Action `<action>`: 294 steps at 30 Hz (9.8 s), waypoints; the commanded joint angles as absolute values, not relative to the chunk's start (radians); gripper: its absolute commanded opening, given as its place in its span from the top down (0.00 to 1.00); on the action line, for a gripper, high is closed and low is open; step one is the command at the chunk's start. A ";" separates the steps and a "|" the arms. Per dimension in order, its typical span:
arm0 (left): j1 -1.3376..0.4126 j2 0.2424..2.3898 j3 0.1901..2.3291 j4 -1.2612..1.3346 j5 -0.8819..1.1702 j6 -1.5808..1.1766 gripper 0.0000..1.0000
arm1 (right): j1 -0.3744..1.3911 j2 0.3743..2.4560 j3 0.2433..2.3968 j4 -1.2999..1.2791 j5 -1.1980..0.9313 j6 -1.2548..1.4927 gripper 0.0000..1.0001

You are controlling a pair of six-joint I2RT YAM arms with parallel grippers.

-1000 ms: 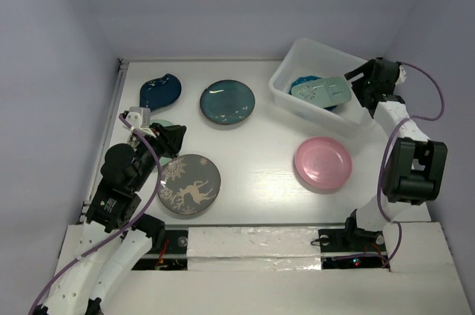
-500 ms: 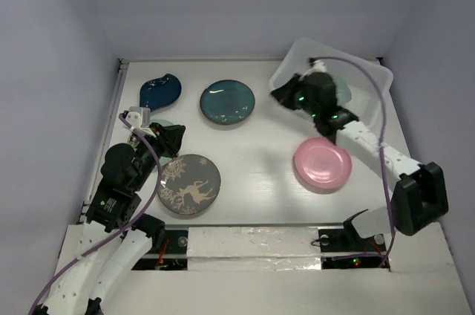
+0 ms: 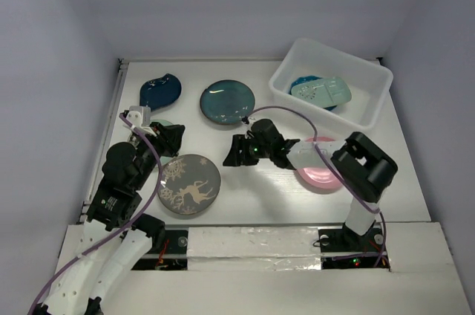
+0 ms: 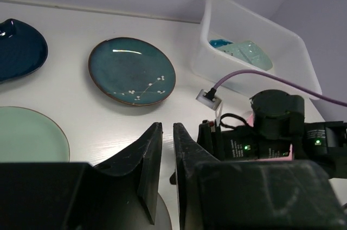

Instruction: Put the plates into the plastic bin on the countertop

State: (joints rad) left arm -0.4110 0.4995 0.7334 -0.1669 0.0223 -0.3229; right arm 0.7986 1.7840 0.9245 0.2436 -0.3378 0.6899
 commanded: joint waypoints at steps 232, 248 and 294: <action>-0.744 1.940 1.769 0.296 -0.092 -0.476 0.51 | 0.133 0.434 0.664 -0.012 -0.098 0.546 0.78; -0.831 0.962 0.848 0.171 -0.379 -0.525 0.97 | 0.490 0.994 0.632 0.323 -0.167 0.762 1.00; -0.721 0.477 0.821 -0.196 -0.385 -0.285 0.66 | 0.982 2.508 1.698 0.420 -0.112 1.212 0.65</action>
